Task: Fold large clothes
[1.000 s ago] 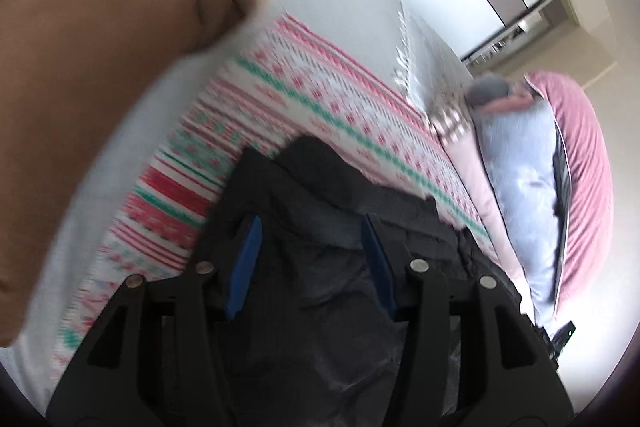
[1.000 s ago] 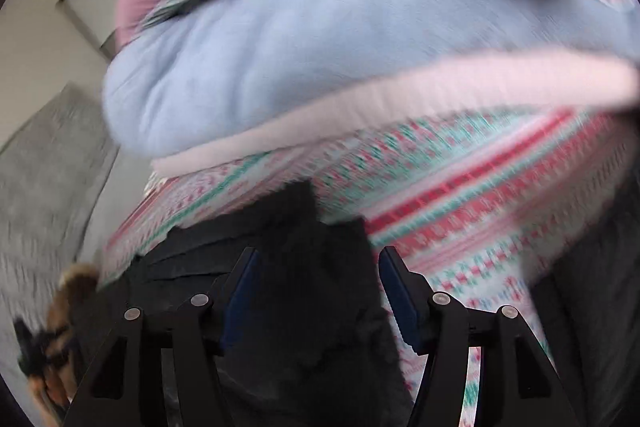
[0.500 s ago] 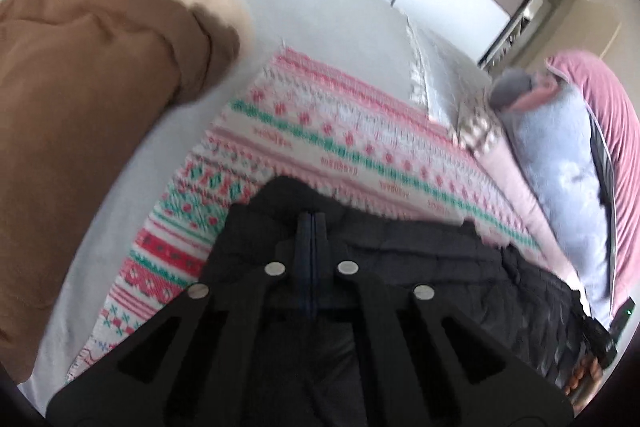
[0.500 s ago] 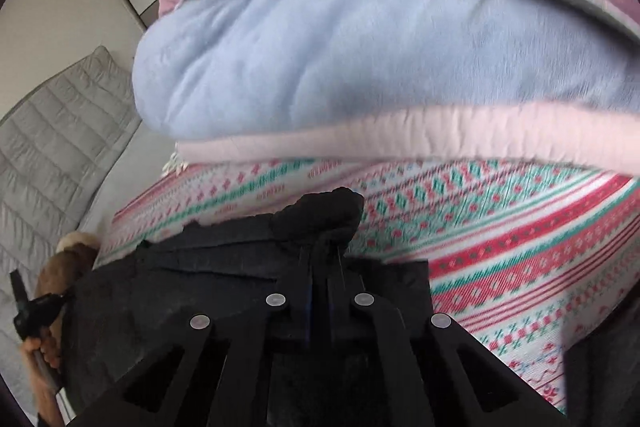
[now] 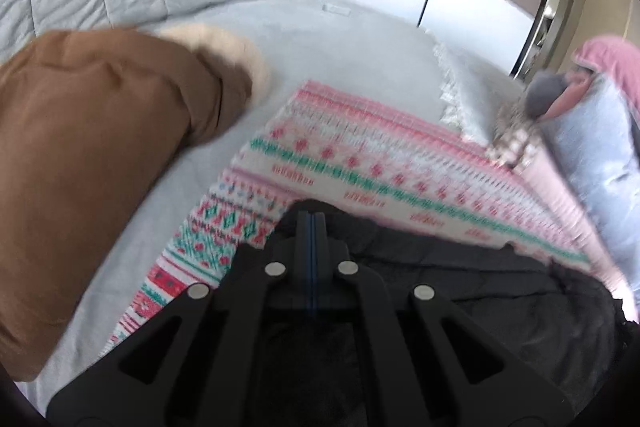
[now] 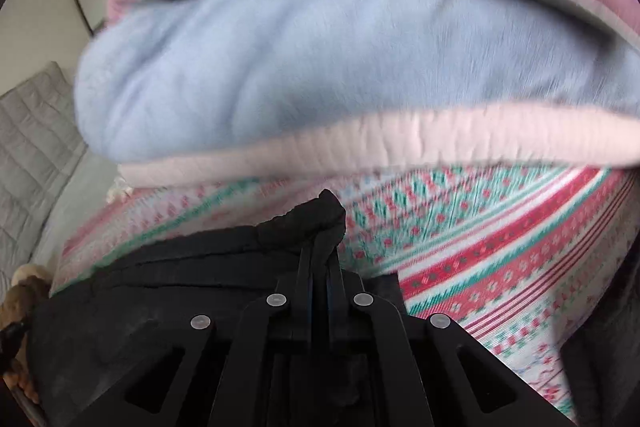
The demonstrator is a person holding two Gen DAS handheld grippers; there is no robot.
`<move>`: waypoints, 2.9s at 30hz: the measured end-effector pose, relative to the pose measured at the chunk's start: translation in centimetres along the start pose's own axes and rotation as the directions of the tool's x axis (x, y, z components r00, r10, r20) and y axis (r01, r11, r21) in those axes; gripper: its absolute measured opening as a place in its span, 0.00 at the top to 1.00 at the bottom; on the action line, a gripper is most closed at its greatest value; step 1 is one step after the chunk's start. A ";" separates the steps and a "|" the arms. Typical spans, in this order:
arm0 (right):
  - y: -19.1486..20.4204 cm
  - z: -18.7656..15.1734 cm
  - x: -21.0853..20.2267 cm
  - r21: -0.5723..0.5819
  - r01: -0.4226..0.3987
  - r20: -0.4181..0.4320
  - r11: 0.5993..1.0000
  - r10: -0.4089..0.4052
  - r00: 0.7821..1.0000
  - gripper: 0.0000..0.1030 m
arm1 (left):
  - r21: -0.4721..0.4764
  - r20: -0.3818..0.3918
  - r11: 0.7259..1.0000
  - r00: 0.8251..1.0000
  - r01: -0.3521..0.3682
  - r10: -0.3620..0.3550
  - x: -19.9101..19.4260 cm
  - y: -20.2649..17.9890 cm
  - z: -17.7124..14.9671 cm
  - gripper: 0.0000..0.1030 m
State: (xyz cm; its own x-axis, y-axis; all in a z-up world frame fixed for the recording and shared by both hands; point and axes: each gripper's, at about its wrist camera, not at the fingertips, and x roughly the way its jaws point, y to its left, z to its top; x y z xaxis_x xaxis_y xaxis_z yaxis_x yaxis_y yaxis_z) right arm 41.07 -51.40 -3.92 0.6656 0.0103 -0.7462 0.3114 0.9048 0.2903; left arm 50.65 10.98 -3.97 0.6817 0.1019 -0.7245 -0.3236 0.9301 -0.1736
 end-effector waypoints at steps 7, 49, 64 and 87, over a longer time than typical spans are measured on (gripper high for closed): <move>0.8 -0.4 0.9 -0.009 0.092 -0.024 0.996 -0.092 0.995 0.85 | -0.081 -0.069 0.996 0.997 0.039 -0.044 0.2 1.7 0.4 1.00; 7.9 -16.3 -8.6 -0.341 -0.017 -0.219 0.940 -0.061 0.974 0.00 | 0.236 -0.173 0.972 0.985 0.024 0.018 -10.8 -2.3 -15.0 0.06; 9.7 -15.7 -6.2 -0.348 0.014 -0.245 0.937 -0.106 0.964 0.00 | 0.540 -0.040 0.834 0.993 0.113 -0.109 -17.5 -11.4 -17.1 0.05; 10.5 -17.0 -4.5 -0.384 0.002 -0.292 0.924 -0.123 0.948 0.00 | 0.536 -0.191 0.837 0.982 0.109 -0.006 -10.9 -18.6 -17.4 0.00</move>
State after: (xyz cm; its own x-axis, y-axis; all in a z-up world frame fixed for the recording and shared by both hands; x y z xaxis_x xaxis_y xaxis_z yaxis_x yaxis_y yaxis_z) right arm 29.85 -34.70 -7.67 0.3948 0.0227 -0.9185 0.0286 0.9989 0.0370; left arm 37.86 -13.60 -4.44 0.5459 0.0272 -0.8374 0.1553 0.9789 0.1331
